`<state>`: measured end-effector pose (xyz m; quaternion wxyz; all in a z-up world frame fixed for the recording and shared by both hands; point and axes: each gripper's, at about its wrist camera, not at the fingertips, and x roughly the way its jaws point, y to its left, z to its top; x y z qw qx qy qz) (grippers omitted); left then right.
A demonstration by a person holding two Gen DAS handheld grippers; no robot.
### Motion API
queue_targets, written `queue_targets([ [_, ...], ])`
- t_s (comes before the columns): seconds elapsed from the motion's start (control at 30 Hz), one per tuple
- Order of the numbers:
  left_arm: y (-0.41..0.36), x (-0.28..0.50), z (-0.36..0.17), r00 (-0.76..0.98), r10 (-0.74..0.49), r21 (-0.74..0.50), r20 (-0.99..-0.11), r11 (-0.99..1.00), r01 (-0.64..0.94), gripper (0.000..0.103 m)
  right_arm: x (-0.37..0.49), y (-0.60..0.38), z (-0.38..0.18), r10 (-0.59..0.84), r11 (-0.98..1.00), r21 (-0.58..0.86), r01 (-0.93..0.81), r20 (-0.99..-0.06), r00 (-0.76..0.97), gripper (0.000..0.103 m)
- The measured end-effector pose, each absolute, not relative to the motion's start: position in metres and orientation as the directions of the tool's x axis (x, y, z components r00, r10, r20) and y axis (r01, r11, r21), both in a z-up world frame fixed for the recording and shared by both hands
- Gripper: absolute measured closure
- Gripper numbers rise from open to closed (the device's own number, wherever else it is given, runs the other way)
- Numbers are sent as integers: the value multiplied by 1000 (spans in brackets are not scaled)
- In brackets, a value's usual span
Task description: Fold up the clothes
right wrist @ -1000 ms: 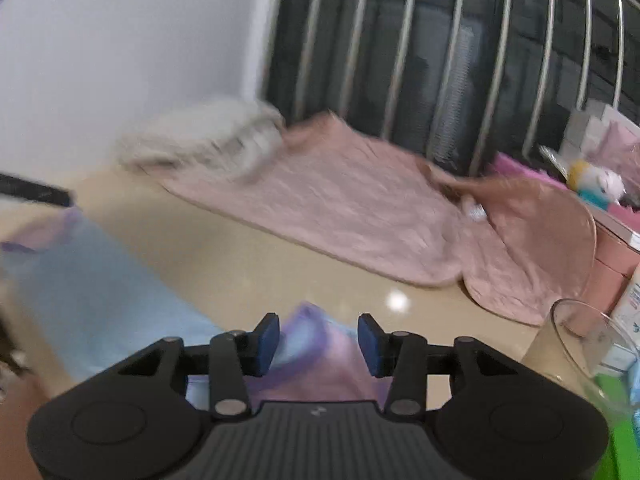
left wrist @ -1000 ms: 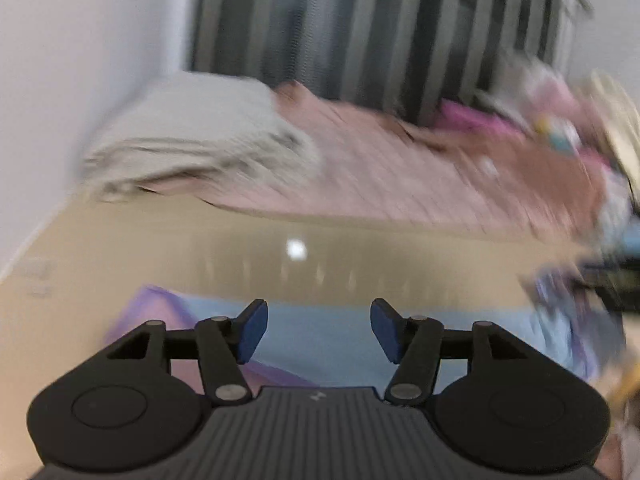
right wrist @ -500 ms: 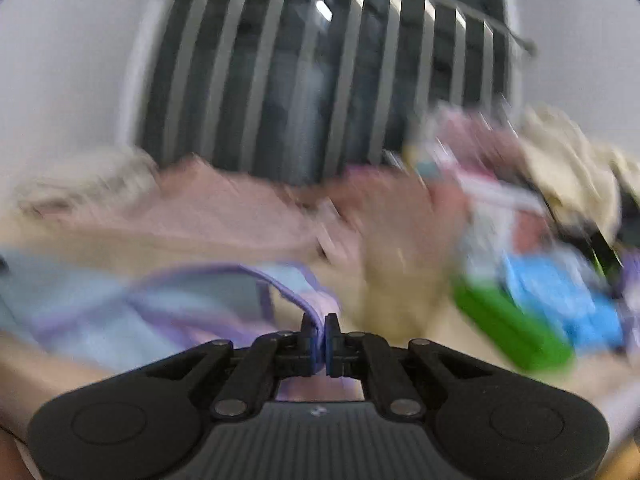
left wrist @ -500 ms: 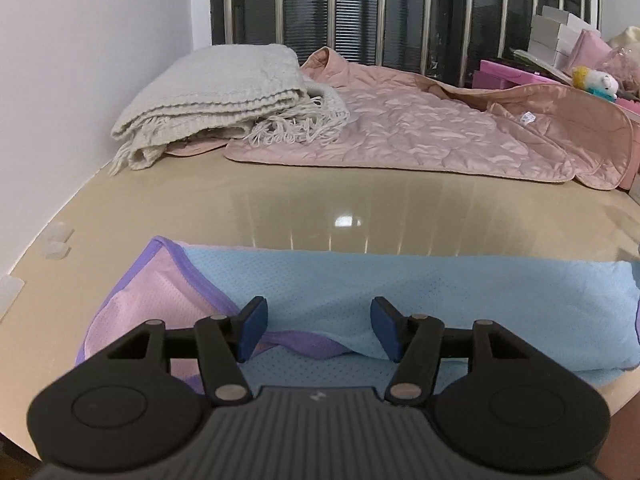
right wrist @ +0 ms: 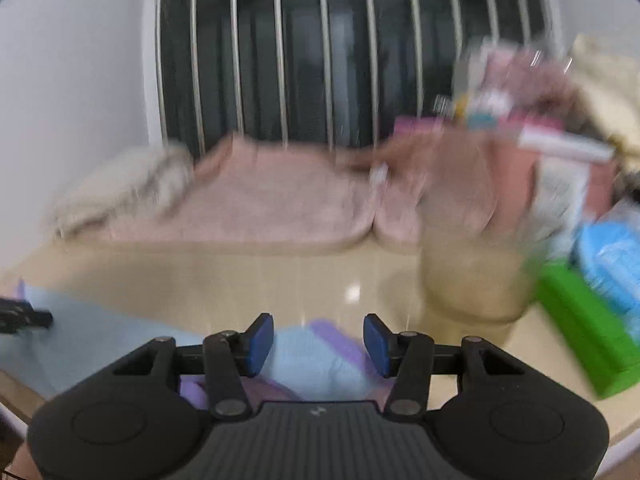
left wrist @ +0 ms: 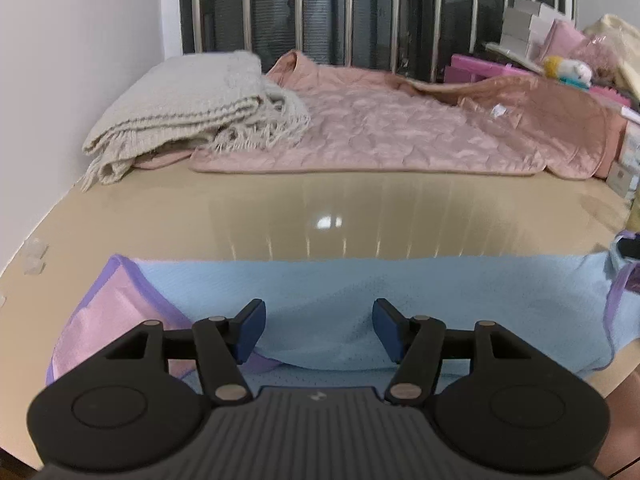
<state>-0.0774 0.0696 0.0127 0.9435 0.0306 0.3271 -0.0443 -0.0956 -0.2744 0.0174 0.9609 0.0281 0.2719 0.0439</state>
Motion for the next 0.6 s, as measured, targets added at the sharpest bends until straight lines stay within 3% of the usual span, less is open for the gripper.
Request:
queue_targets([
  [0.03,71,-77,11,782,-53,27,-621,996,89,34,-93,-275,13,95,994,92,-55,-531,842,96],
  [0.07,74,-77,10,782,-39,24,-621,997,69,27,-96,-277,12,69,995,94,-24,-517,853,101],
  [0.17,80,-79,8,784,-27,19,-620,999,49,25,-105,-285,8,-27,996,57,62,-478,878,101],
  [0.27,79,-78,9,780,-22,23,-625,999,47,24,-109,-294,2,-6,995,88,55,-475,880,98],
  [0.33,80,-78,13,775,-20,23,-632,999,46,24,-123,-292,10,-56,994,62,90,-424,904,81],
  [0.4,79,-82,18,790,-38,10,-612,998,55,24,-145,-287,19,-51,995,59,75,-338,940,73],
  [0.5,69,-89,25,815,-68,14,-575,996,93,24,-154,-272,13,37,999,33,-27,-346,937,78],
  [0.6,54,-94,26,823,-80,55,-563,990,133,24,-153,-272,-2,27,999,26,-19,-378,926,77],
])
